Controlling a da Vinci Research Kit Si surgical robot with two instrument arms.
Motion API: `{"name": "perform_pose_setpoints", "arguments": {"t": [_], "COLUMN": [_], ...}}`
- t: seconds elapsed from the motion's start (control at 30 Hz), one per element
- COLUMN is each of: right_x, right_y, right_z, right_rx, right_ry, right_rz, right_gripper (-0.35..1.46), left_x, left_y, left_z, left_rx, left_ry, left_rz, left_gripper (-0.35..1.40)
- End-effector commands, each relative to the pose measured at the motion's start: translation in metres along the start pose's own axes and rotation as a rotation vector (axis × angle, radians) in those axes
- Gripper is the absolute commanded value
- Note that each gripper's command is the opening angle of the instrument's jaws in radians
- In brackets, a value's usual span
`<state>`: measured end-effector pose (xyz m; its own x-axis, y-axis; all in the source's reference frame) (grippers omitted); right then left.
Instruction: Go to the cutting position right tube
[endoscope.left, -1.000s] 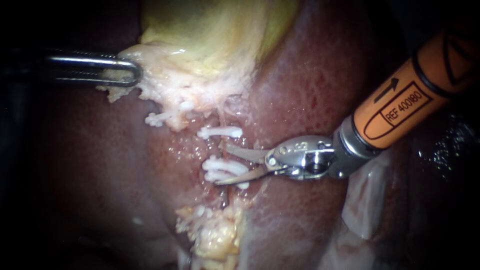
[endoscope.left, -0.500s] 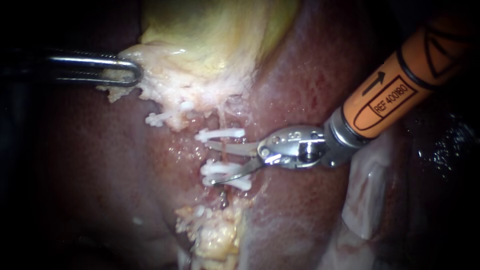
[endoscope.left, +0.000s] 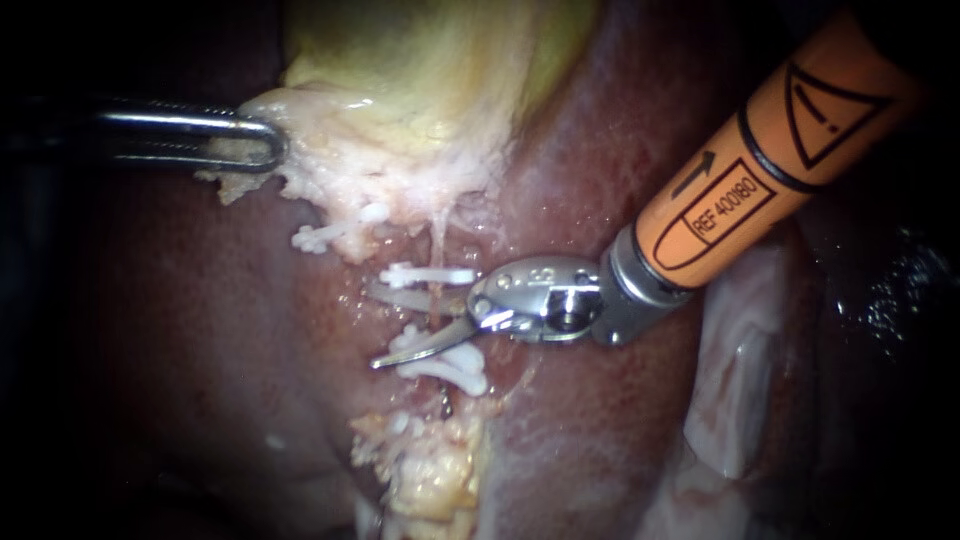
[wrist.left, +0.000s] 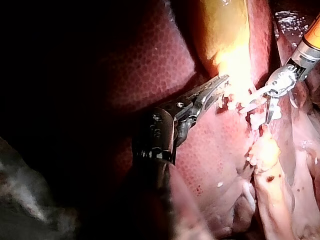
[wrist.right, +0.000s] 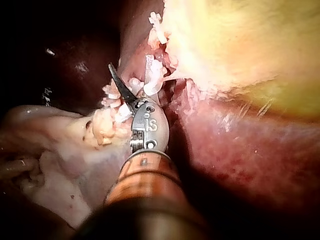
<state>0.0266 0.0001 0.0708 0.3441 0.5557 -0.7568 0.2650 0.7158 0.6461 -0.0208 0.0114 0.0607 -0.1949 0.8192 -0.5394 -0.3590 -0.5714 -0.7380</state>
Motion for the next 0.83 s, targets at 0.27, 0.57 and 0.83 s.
{"name": "perform_pose_setpoints", "arguments": {"t": [0.27,0.57,0.83], "right_x": [0.0017,0.0019,0.0012], "right_y": [-0.0019,-0.0020,-0.0016], "right_z": [0.0007,0.0009,0.0009], "right_rx": [0.026,0.027,0.003], "right_ry": [0.009,0.012,0.015], "right_rz": [0.042,0.049,0.111], "right_gripper": [1.29,1.29,1.29], "left_x": [0.0000,0.0000,0.0000], "left_y": [0.0000,0.0000,0.0000], "left_z": [0.0000,0.0000,0.0000], "left_rx": [0.000,0.000,0.000], "left_ry": [0.000,0.000,0.000], "left_rz": [0.000,0.000,0.000], "left_gripper": [-0.35,-0.35,-0.35]}}
